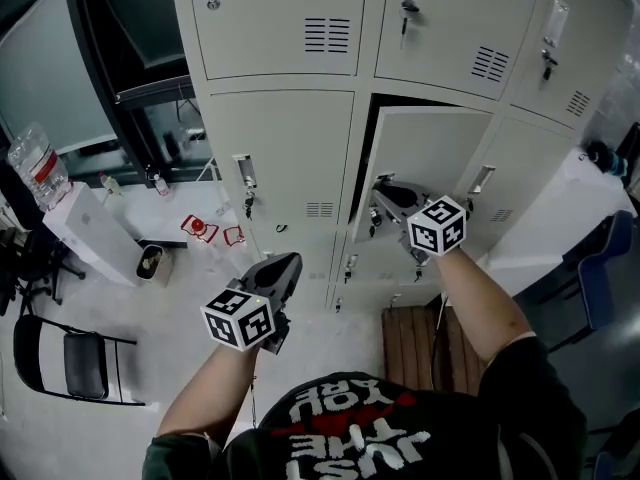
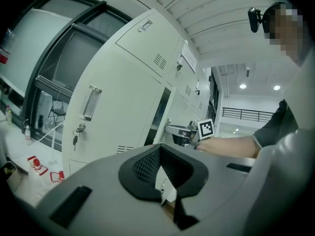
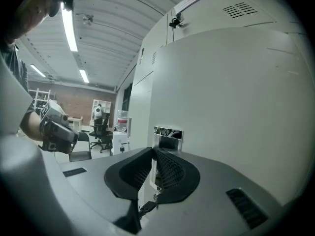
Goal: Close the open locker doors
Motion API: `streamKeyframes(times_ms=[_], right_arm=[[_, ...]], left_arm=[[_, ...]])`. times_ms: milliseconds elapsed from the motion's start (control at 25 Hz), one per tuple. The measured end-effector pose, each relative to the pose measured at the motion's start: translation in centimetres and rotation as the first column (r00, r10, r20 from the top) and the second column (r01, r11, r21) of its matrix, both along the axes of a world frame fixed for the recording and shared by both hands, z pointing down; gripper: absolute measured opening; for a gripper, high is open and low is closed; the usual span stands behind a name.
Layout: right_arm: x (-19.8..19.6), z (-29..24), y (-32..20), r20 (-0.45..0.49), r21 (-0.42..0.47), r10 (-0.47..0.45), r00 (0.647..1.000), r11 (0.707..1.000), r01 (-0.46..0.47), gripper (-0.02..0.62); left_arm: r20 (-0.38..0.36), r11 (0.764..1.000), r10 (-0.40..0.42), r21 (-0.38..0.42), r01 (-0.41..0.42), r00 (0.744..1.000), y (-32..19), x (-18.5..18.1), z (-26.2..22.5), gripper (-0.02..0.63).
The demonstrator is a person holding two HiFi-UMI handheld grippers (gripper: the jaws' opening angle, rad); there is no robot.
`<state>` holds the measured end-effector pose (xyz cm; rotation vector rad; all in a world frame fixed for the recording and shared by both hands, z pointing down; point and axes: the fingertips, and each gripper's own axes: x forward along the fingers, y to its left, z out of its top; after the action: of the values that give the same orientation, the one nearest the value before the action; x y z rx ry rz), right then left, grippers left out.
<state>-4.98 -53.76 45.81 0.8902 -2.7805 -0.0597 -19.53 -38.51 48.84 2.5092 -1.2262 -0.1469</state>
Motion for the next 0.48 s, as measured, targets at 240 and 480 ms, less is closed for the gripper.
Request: streamKeyframes(times_ms=[240, 480], right_arm=[[-0.4, 0.0, -1.8, 0.016, -0.005, 0.083, 0.996, 0.997, -0.083, 0.06], [-0.8, 0.0, -3.5, 0.028, -0.014, 0.158, 0.987, 0.987, -0.157, 0.06]], left_arm=[[0.001, 1.0, 0.011, -0.004, -0.011, 1.0, -0.2, -1.4, 0.3, 0.008], [0.001, 1.0, 0.019, -0.014, -0.019, 1.0, -0.2, -2.7, 0.8, 0.008]])
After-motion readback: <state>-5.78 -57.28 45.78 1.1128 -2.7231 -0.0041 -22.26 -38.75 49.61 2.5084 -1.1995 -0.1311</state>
